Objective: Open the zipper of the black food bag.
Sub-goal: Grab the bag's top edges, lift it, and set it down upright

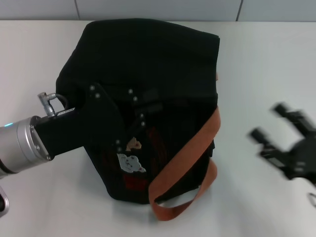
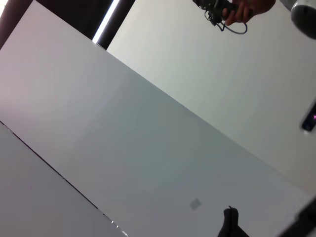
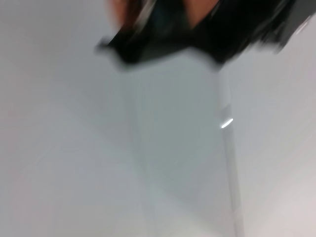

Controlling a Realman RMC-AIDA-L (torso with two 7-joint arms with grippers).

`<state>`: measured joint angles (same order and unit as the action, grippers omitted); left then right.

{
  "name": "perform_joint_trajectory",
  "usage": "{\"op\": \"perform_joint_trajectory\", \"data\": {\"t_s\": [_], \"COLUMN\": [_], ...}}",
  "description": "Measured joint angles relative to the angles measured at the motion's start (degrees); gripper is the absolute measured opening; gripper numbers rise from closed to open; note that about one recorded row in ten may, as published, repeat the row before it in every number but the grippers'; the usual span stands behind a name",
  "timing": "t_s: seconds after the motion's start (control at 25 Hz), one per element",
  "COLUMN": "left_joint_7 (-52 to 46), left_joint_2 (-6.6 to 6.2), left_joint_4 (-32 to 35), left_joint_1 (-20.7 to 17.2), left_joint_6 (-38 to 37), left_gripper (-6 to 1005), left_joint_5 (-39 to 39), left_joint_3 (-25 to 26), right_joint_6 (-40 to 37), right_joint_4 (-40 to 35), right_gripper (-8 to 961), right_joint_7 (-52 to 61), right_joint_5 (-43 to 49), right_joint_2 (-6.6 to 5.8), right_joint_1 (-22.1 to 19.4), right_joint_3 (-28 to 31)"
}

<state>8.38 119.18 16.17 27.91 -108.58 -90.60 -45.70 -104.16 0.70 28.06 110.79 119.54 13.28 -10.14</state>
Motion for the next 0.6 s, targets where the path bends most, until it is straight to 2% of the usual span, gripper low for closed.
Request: {"op": "perform_joint_trajectory", "data": {"t_s": [0.08, 0.12, 0.16, 0.24, 0.28, 0.32, 0.48, 0.6], "left_joint_7": [1.32, 1.32, 1.94, 2.73, 2.86, 3.37, 4.53, 4.56], "left_joint_2": [-0.01, -0.01, 0.0, 0.0, 0.01, 0.01, 0.0, 0.0], "left_joint_4": [-0.92, -0.92, -1.51, -2.13, -2.25, -2.62, -3.29, -3.42], "left_joint_1": [-0.13, -0.13, -0.13, -0.2, -0.21, -0.28, -0.47, -0.51], "left_joint_6": [0.25, 0.25, 0.42, 0.52, 0.52, 0.47, 0.33, 0.2], "left_gripper": [86, 86, 86, 86, 86, 85, 85, 84], "left_joint_5": [-0.03, -0.03, -0.03, 0.06, 0.07, 0.12, 0.13, 0.13], "left_joint_3": [0.0, 0.0, -0.01, 0.0, -0.01, -0.01, 0.0, 0.0], "right_joint_6": [-2.77, -2.77, -3.25, -3.5, -3.4, -3.4, 0.65, 3.58], "right_joint_4": [1.48, 1.48, 2.35, 3.9, 5.18, 5.18, 8.6, 10.1], "right_gripper": [832, 832, 832, 832, 832, 832, 832, 832], "right_joint_7": [-1.26, -1.26, -1.39, -1.55, -1.59, -1.59, -2.55, -3.75], "right_joint_5": [-0.03, -0.03, -0.04, -0.04, 0.11, 0.11, 1.57, 2.06], "right_joint_2": [0.13, 0.13, 0.17, 0.21, 0.24, 0.24, 0.33, 0.34], "right_joint_1": [-2.38, -2.38, -2.52, -1.46, 0.84, 0.84, 7.23, 9.28], "right_joint_3": [6.69, 6.69, 9.21, 12.01, 12.8, 12.8, 11.41, 10.55]}}
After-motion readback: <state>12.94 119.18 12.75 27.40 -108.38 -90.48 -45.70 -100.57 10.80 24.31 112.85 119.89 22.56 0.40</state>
